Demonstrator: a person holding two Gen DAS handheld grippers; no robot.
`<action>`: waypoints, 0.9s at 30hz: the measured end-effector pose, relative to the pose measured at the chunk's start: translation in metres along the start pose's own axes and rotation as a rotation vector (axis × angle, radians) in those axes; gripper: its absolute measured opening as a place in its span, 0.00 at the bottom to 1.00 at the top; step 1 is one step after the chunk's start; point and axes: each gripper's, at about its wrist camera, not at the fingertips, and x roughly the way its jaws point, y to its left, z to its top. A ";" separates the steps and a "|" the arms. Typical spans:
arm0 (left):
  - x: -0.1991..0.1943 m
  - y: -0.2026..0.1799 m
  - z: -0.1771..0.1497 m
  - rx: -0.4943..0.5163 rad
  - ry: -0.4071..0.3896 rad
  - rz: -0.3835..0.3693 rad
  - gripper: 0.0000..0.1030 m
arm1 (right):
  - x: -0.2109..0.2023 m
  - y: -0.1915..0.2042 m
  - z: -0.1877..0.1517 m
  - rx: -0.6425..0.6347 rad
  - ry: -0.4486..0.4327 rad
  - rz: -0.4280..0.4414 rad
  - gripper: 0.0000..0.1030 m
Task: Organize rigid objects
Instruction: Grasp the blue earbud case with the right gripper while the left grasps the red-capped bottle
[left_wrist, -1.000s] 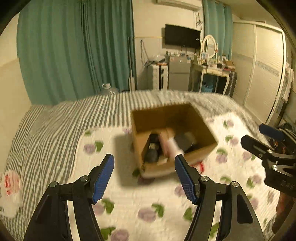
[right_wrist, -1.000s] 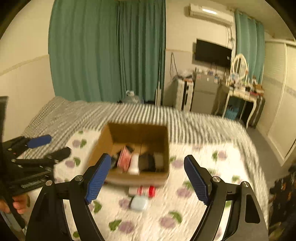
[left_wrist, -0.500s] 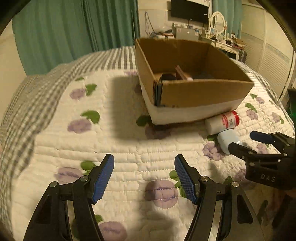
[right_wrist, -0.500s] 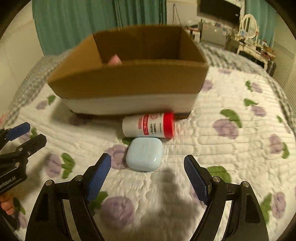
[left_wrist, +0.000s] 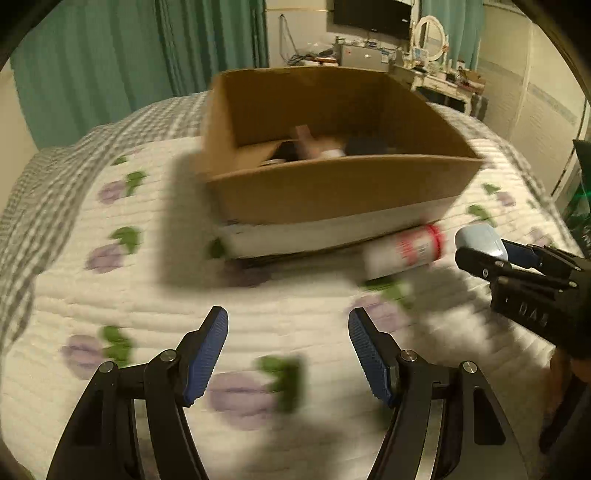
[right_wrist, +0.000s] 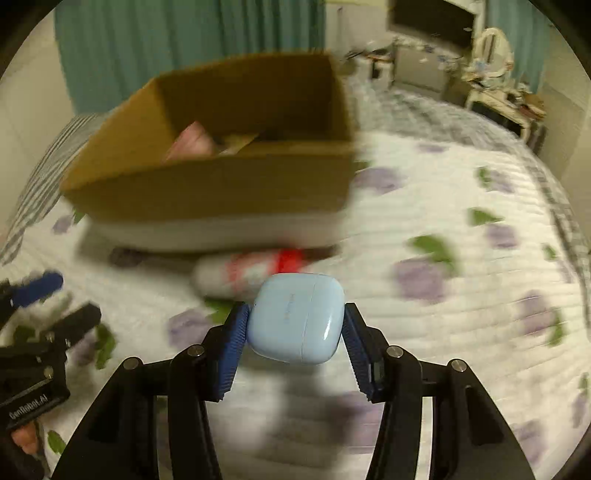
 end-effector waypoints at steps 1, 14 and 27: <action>0.002 -0.009 0.003 -0.001 -0.004 -0.013 0.69 | -0.004 -0.019 0.000 0.049 -0.011 -0.002 0.50; 0.062 -0.080 0.037 -0.079 0.019 -0.035 0.75 | 0.007 -0.080 -0.006 0.309 -0.012 0.083 0.50; 0.099 -0.070 0.042 -0.148 0.076 -0.006 0.80 | 0.015 -0.081 -0.012 0.304 -0.013 0.110 0.50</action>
